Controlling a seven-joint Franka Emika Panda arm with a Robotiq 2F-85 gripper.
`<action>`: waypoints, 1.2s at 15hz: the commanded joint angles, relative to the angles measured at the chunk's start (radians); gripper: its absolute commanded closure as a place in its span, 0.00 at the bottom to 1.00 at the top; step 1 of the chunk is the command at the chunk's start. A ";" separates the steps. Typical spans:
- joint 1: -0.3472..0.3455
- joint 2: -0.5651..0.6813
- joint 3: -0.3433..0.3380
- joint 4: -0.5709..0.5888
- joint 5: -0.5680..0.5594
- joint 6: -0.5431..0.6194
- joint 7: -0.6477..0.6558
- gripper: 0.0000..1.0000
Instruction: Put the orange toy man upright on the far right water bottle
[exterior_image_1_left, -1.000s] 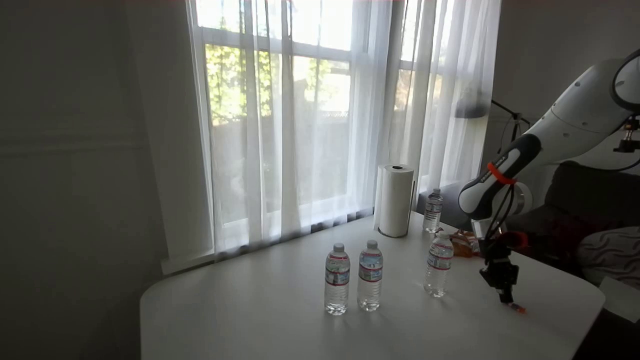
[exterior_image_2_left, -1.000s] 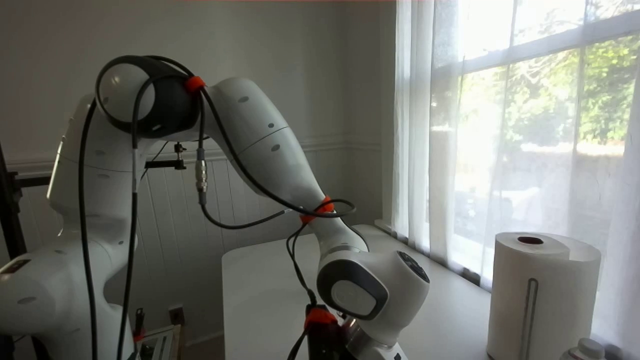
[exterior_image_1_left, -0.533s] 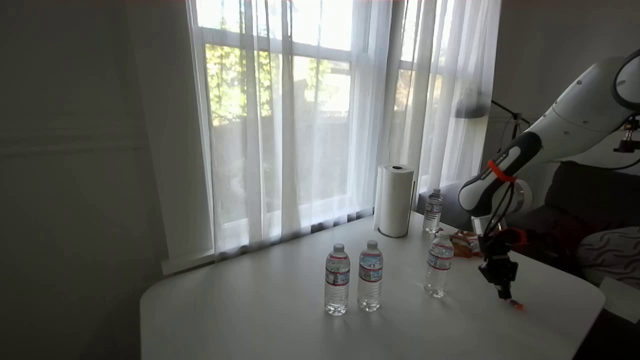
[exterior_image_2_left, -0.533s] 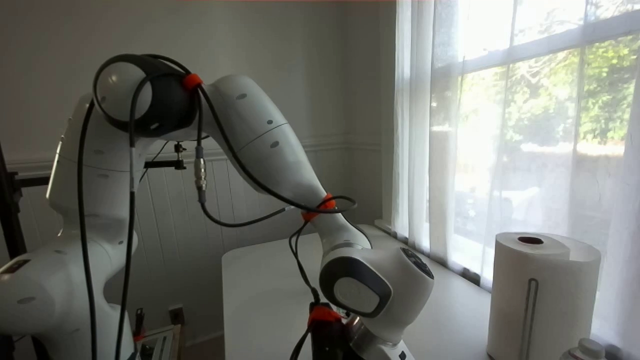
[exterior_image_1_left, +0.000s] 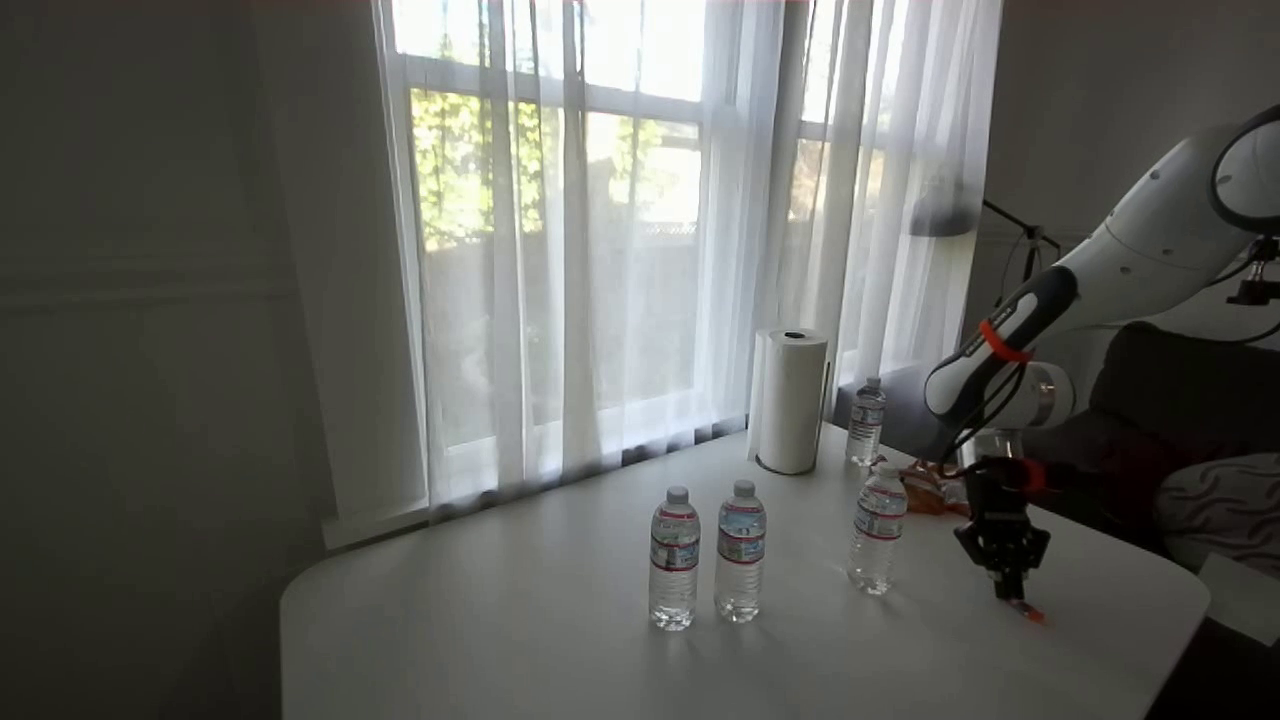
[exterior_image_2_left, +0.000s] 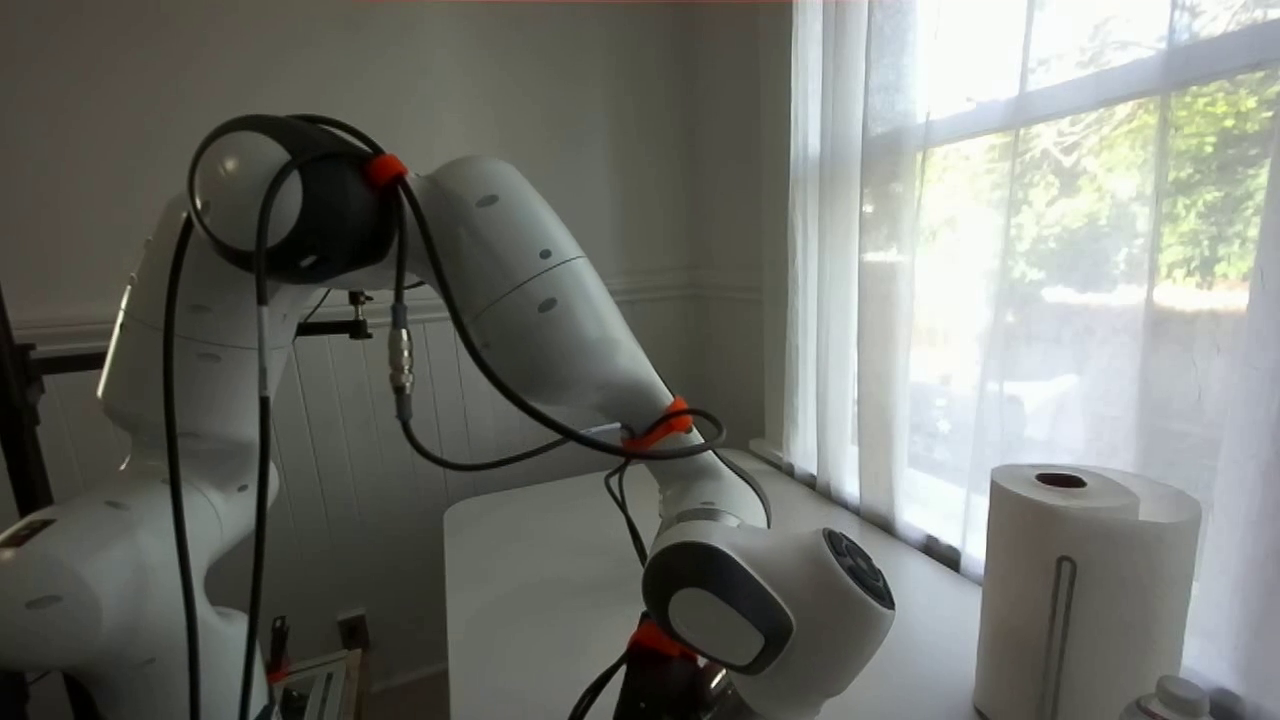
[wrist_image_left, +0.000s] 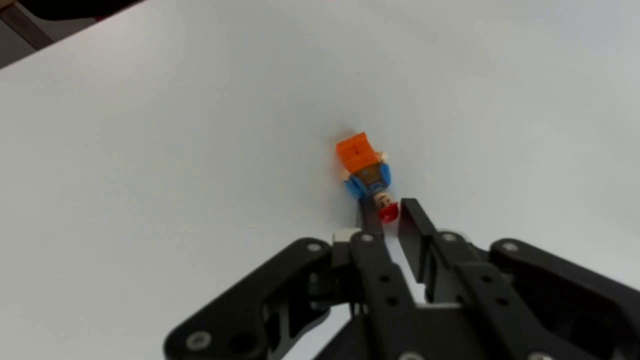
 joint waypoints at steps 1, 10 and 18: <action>-0.002 0.010 0.002 0.020 0.010 -0.010 0.009 0.50; 0.035 0.017 0.017 0.032 -0.074 -0.050 -0.044 0.46; 0.040 0.021 0.011 0.050 -0.152 -0.101 -0.045 0.97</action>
